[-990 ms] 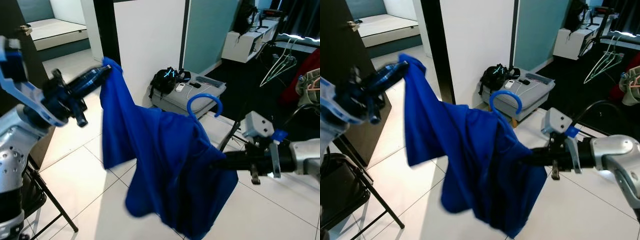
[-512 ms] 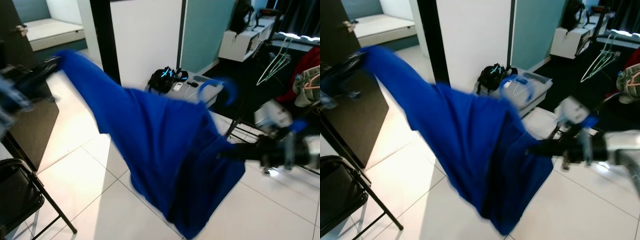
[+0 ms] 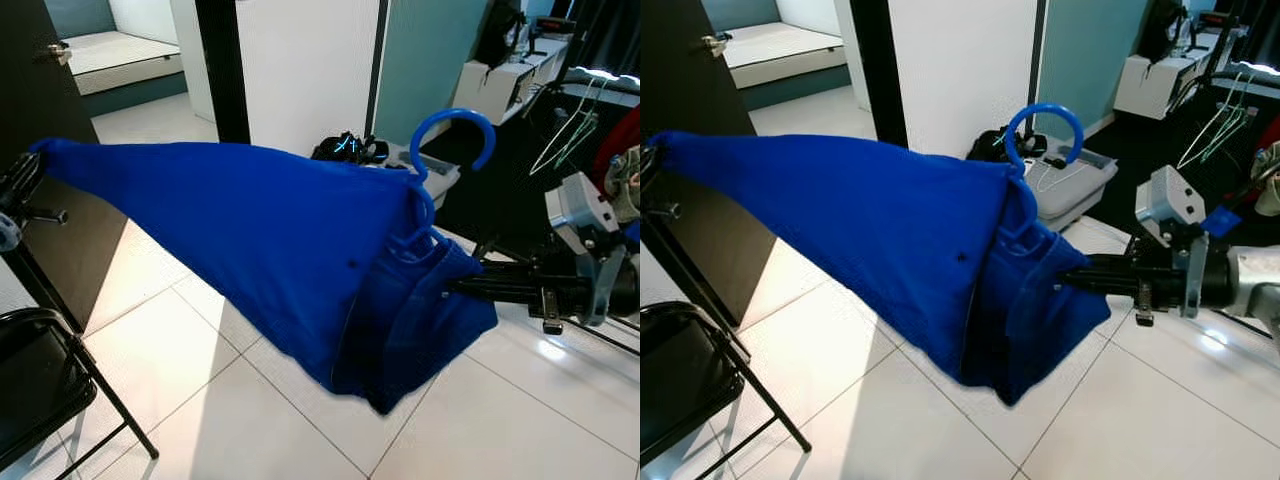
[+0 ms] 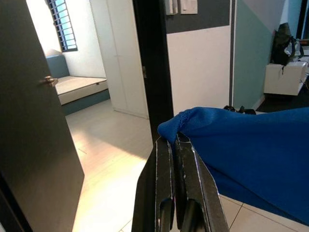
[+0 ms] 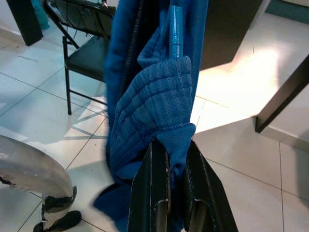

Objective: Hang hanger

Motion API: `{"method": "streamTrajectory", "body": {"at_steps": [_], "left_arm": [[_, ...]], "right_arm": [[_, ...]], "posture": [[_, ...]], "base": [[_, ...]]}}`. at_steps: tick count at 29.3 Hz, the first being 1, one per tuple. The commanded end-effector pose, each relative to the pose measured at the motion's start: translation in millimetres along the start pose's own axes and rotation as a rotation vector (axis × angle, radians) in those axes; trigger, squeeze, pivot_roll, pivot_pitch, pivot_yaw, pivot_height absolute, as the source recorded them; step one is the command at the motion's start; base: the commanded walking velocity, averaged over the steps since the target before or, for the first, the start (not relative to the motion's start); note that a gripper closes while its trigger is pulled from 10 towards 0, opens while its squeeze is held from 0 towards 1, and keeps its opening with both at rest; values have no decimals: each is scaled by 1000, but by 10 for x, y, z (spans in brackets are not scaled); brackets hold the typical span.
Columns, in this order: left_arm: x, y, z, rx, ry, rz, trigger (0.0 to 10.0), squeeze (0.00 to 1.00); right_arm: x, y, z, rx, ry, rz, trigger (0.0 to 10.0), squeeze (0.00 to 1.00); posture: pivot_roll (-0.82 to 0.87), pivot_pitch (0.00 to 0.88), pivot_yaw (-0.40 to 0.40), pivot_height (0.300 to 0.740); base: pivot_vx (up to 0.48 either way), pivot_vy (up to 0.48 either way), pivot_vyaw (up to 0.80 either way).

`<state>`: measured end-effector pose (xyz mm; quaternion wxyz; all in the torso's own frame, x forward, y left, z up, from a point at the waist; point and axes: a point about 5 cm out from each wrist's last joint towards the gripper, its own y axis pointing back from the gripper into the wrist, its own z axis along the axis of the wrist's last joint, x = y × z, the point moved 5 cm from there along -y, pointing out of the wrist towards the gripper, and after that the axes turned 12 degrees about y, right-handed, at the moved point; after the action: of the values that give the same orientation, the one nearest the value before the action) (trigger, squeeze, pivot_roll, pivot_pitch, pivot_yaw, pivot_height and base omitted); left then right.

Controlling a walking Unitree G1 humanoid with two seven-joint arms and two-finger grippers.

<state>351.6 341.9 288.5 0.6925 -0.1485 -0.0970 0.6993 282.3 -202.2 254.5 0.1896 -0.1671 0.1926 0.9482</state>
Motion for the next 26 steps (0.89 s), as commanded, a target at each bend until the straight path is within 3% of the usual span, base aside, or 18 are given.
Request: {"method": "streamTrajectory", "body": {"at_steps": [1, 3, 7, 8, 10, 11, 12, 13, 14, 15, 16, 18, 20, 26], "left_arm": [[194, 37, 49, -19, -19, 85, 0, 0], [231, 39, 13, -10, -23, 108, 0, 0], [515, 149, -298, 128, -91, 249, 0, 0], [515, 149, -298, 128, -91, 249, 0, 0], [677, 242, -393, 152, -70, 340, 0, 0], [677, 242, -393, 152, -70, 340, 0, 0], [834, 333, -418, 158, -60, 421, 0, 0], [834, 333, -418, 158, -60, 421, 0, 0], [967, 415, -419, 150, -37, 490, 0, 0], [967, 415, -419, 150, -37, 490, 0, 0], [1078, 486, -398, 133, -8, 543, 0, 0], [1078, 486, -398, 133, -8, 543, 0, 0], [1218, 577, -344, 110, 6, 606, 0, 0], [1405, 699, -298, 101, 8, 693, 0, 0]], "right_arm": [[-33, 80, -120, 63, -29, -27, 0, 0], [-26, 78, -130, 70, -31, -23, 0, 0], [13, 86, -159, 91, -36, -9, 0, 0], [13, 86, -159, 91, -36, -9, 0, 0], [32, 88, -158, 93, -40, -2, 0, 0], [32, 88, -158, 93, -40, -2, 0, 0], [53, 88, -160, 94, -44, 7, 0, 0], [53, 88, -160, 94, -44, 7, 0, 0], [70, 88, -166, 97, -48, 15, 0, 0], [70, 88, -166, 97, -48, 15, 0, 0], [89, 92, -178, 105, -51, 24, 0, 0], [89, 92, -178, 105, -51, 24, 0, 0], [105, 96, -192, 114, -54, 35, 0, 0], [114, 97, -191, 118, -54, 44, 0, 0]], "posture": [[-25, 0, 5, 740], [-29, 0, 5, 740], [-30, 0, 11, 740], [-30, 0, 11, 740], [-32, 0, 12, 740], [-32, 0, 12, 740], [-34, 0, 13, 740], [-34, 0, 13, 740], [-34, 0, 13, 740], [-34, 0, 13, 740], [-34, 0, 12, 740], [-34, 0, 12, 740], [-29, 0, 9, 740], [-31, 0, 10, 740]], "base": [[0, 0, 0], [0, 0, 0], [0, 0, 0], [0, 0, 0], [0, 0, 0], [0, 0, 0], [0, 0, 0], [0, 0, 0], [0, 0, 0], [0, 0, 0], [0, 0, 0], [0, 0, 0], [0, 0, 0], [0, 0, 0]]}}
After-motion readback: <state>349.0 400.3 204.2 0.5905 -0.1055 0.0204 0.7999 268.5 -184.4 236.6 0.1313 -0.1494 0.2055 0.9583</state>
